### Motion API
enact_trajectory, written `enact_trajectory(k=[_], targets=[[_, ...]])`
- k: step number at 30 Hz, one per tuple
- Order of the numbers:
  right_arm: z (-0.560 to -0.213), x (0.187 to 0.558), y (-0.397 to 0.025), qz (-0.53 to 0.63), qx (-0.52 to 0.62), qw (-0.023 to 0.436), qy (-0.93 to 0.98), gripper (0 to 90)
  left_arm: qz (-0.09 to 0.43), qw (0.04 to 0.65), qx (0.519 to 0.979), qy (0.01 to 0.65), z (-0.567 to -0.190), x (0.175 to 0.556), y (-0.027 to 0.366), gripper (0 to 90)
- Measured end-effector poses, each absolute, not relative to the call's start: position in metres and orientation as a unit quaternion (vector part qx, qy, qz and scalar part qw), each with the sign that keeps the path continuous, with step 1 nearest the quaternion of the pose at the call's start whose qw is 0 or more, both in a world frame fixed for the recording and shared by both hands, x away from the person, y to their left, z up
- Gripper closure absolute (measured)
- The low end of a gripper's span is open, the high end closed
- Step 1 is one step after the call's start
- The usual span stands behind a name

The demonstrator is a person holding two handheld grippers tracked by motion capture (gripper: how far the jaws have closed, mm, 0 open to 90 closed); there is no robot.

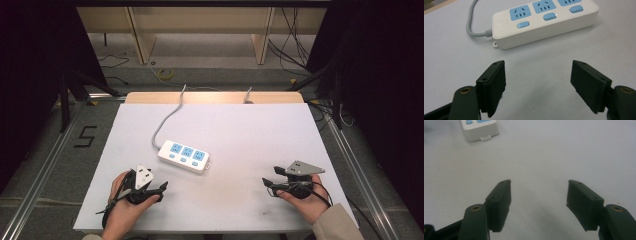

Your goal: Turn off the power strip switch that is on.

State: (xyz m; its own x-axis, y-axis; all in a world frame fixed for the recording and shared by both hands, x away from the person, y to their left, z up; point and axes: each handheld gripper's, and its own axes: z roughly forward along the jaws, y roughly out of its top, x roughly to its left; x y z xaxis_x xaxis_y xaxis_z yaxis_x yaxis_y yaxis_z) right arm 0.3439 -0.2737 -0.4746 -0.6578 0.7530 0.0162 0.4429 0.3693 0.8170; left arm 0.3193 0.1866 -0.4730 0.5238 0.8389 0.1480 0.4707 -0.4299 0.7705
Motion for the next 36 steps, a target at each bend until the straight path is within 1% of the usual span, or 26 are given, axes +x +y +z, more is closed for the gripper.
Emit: enact_trajectory(k=[1, 2, 3, 5, 6, 9, 10, 14, 15, 25, 36], targets=[[-0.475, 0.344, -0.274, 0.422, 0.371, 0.184, 0.807, 36.9, 0.267, 0.344, 0.802, 0.408, -0.473, 0.319, 0.187, 31.8], [-0.475, 0.344, -0.274, 0.421, 0.372, 0.183, 0.807, 36.8, 0.266, 0.344, 0.803, 0.408, -0.473, 0.319, 0.187, 31.8], [-0.475, 0.344, -0.274, 0.422, 0.372, 0.184, 0.806, 36.7, 0.256, 0.345, 0.806, 0.407, -0.472, 0.319, 0.187, 41.6], [-0.475, 0.343, -0.274, 0.422, 0.372, 0.184, 0.806, 36.6, 0.254, 0.343, 0.808, 0.407, -0.472, 0.318, 0.187, 54.0], [-0.475, 0.343, -0.274, 0.423, 0.372, 0.185, 0.805, 36.6, 0.245, 0.337, 0.812, 0.409, -0.471, 0.318, 0.187, 62.2], [-0.474, 0.343, -0.274, 0.423, 0.373, 0.186, 0.805, 36.6, 0.247, 0.325, 0.812, 0.416, -0.469, 0.317, 0.187, 84.3], [-0.474, 0.343, -0.274, 0.423, 0.374, 0.187, 0.804, 36.7, 0.253, 0.319, 0.813, 0.417, -0.468, 0.317, 0.186, 89.1], [-0.475, 0.342, -0.274, 0.421, 0.373, 0.186, 0.805, 36.6, 0.254, 0.301, 0.818, 0.420, -0.465, 0.316, 0.184, 89.5], [-0.475, 0.342, -0.274, 0.421, 0.373, 0.186, 0.806, 36.4, 0.244, 0.302, 0.818, 0.424, -0.464, 0.316, 0.183, 89.5], [-0.475, 0.343, -0.274, 0.419, 0.375, 0.185, 0.806, 35.0, 0.232, 0.299, 0.814, 0.440, -0.458, 0.322, 0.181, 89.5], [-0.475, 0.343, -0.274, 0.419, 0.376, 0.185, 0.805, 34.8, 0.230, 0.293, 0.814, 0.446, -0.451, 0.328, 0.177, 89.5]])
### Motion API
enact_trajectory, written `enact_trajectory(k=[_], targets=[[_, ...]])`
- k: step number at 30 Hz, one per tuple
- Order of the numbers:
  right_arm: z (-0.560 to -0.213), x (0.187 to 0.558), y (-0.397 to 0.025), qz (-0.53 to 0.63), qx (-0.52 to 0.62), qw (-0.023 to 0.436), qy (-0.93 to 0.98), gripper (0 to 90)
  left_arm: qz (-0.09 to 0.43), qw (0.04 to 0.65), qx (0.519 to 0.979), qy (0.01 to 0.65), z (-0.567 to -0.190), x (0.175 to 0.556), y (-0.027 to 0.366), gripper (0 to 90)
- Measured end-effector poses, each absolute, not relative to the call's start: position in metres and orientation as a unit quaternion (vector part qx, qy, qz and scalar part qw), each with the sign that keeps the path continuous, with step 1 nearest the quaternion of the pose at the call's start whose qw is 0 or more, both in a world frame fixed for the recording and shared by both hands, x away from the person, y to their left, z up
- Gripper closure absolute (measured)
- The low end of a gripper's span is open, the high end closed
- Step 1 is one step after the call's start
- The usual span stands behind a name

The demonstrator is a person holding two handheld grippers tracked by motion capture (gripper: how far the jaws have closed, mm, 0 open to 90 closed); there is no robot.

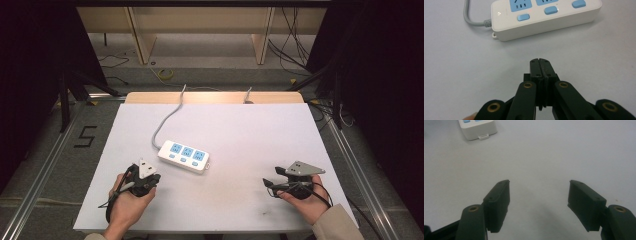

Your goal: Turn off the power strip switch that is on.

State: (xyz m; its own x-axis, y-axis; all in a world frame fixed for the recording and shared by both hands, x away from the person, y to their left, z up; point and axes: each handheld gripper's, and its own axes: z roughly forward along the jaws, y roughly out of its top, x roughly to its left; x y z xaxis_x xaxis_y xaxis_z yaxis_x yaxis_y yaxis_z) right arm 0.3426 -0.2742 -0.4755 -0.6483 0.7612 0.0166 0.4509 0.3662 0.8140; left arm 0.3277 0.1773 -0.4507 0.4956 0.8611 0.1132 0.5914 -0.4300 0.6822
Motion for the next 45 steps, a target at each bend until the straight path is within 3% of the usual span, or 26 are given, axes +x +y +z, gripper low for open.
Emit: enact_trajectory(k=[45], targets=[[-0.477, 0.342, -0.275, 0.416, 0.380, 0.184, 0.805, 33.3, 0.241, 0.274, 0.811, 0.457, -0.431, 0.370, 0.166, 89.6]])
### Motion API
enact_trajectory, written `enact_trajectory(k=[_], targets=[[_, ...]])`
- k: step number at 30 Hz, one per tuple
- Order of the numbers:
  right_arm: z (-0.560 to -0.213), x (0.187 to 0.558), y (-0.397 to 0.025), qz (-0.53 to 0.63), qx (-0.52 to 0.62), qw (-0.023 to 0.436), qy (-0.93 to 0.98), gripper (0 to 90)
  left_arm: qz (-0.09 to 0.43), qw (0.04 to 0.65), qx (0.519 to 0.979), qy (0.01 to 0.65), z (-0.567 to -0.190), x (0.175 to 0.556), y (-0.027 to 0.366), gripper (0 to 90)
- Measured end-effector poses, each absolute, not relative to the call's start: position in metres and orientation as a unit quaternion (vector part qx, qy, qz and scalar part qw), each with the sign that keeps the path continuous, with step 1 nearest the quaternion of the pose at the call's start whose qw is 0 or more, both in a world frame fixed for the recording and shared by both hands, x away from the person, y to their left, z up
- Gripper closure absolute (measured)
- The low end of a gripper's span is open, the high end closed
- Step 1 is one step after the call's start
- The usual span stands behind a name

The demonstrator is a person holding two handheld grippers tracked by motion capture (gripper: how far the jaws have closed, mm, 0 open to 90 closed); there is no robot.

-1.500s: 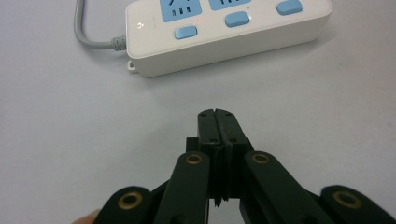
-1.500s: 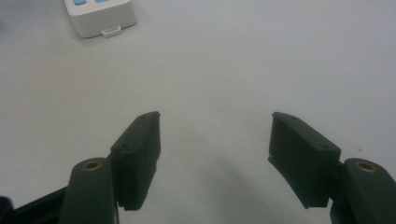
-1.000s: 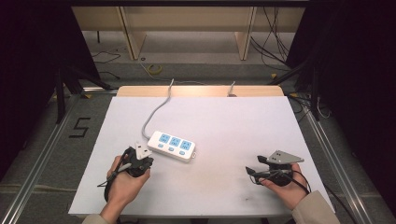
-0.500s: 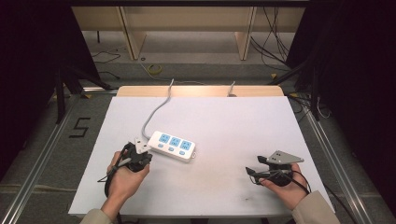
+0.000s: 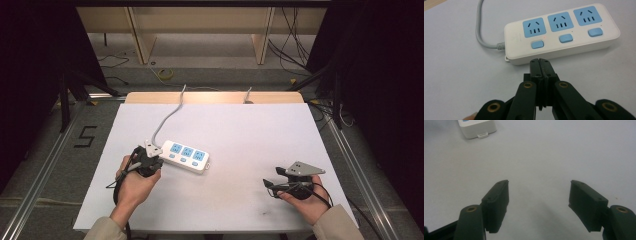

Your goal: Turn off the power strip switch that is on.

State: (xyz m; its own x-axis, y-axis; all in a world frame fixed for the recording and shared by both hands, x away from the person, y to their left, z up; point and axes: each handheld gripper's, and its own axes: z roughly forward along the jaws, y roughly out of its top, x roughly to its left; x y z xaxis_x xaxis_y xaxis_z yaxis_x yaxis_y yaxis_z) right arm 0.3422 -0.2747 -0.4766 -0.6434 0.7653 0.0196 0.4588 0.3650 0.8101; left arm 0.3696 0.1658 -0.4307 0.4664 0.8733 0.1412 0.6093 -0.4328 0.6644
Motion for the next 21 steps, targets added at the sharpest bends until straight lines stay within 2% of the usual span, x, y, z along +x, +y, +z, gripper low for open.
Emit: enact_trajectory(k=[21], targets=[[-0.477, 0.342, -0.275, 0.415, 0.380, 0.184, 0.806, 33.3, 0.238, 0.257, 0.823, 0.447, -0.428, 0.389, 0.153, 89.6]])
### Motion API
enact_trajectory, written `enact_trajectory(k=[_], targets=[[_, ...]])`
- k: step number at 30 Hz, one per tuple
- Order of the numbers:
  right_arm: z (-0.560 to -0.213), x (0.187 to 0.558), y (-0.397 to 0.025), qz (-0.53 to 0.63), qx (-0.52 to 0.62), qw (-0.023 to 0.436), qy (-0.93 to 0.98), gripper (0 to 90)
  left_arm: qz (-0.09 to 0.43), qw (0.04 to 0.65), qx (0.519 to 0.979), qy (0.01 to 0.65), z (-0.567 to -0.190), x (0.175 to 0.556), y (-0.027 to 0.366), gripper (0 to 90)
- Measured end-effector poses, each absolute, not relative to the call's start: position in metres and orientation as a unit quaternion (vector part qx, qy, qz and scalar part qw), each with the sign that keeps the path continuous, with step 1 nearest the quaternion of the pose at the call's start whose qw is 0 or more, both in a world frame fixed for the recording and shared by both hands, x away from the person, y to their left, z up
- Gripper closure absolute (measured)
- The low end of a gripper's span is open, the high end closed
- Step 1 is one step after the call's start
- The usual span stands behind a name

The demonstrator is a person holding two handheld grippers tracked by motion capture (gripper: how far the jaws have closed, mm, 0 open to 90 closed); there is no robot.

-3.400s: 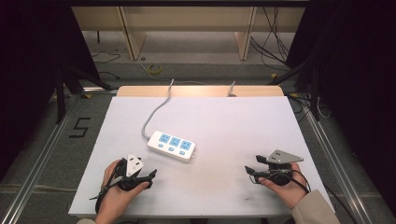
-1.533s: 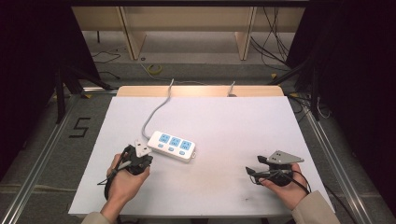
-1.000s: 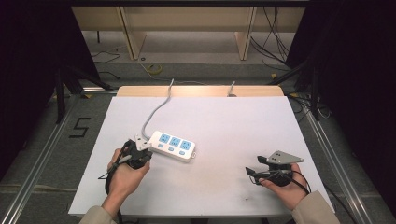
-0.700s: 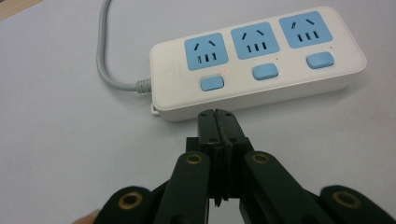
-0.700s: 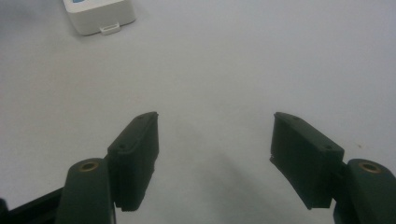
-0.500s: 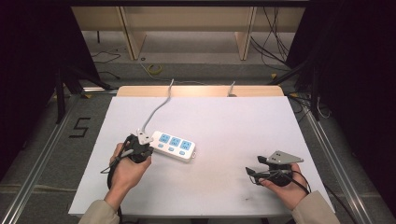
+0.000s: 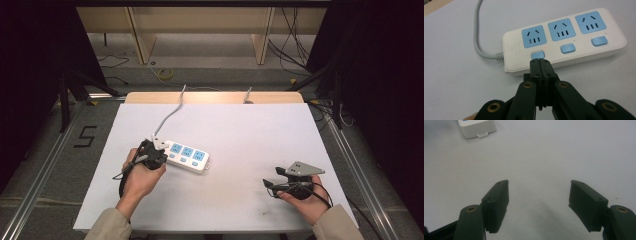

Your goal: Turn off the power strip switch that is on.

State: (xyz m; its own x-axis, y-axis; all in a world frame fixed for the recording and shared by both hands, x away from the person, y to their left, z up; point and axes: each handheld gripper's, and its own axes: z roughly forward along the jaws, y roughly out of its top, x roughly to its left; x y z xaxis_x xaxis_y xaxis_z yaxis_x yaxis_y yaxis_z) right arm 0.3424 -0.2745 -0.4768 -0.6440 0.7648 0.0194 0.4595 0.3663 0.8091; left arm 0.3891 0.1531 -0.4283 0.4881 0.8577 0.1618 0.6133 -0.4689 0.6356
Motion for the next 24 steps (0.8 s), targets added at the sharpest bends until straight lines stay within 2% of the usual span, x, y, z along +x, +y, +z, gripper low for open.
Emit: enact_trajectory(k=[24], targets=[[-0.477, 0.343, -0.275, 0.416, 0.379, 0.185, 0.806, 33.3, 0.231, 0.252, 0.823, 0.454, -0.423, 0.403, 0.151, 89.6]])
